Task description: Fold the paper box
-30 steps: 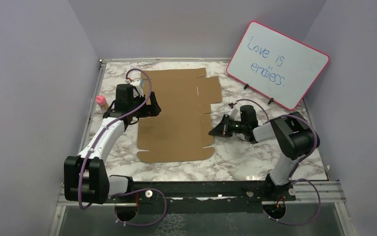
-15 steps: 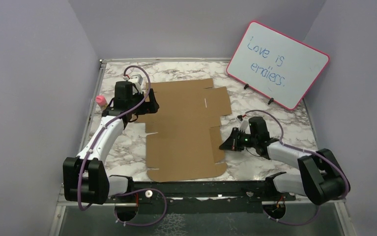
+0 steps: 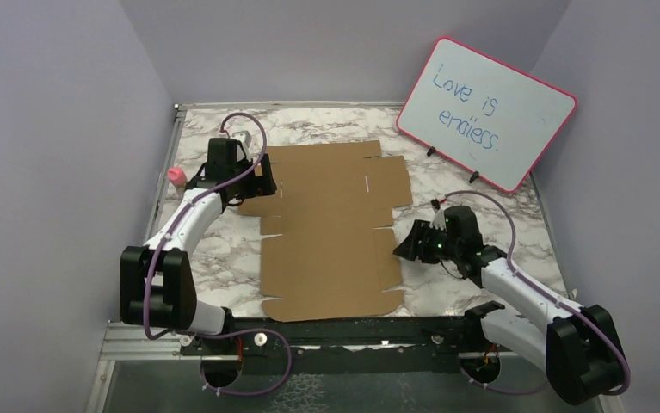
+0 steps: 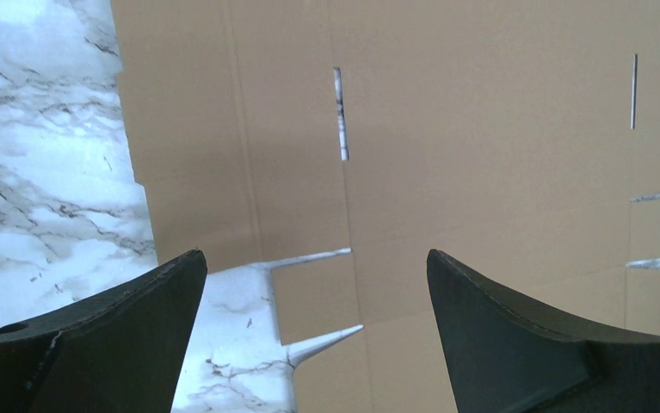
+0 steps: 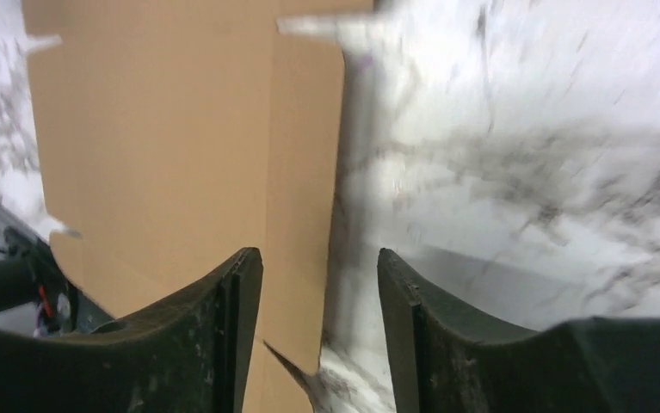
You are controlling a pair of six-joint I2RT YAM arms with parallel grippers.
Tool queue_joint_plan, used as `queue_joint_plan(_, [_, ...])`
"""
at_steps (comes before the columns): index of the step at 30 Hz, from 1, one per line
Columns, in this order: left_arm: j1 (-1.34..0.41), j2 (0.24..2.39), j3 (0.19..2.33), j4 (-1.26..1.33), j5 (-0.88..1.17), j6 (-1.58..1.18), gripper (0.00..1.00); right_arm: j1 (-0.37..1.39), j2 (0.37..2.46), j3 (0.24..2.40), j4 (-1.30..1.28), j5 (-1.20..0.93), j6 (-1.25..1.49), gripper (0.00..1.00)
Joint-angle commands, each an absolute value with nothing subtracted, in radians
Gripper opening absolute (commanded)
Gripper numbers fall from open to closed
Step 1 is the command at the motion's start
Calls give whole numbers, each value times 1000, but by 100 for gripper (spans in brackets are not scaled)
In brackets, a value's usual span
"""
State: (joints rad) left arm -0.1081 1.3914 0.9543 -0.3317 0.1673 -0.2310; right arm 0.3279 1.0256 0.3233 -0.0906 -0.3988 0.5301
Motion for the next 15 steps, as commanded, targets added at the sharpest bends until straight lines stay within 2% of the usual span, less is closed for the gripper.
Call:
queue_joint_plan(1, [-81,1457,1043,-325,173,-224,99,326,990,438,-119,-201,447,60])
queue_joint_plan(7, [-39,1620,1196,-343,288,-212,99,308,1153,599,-60,-169,350,70])
queue_joint_plan(15, [-23,1787,1367,-397,343,-198,99,245,1366,754,52,-213,330,80])
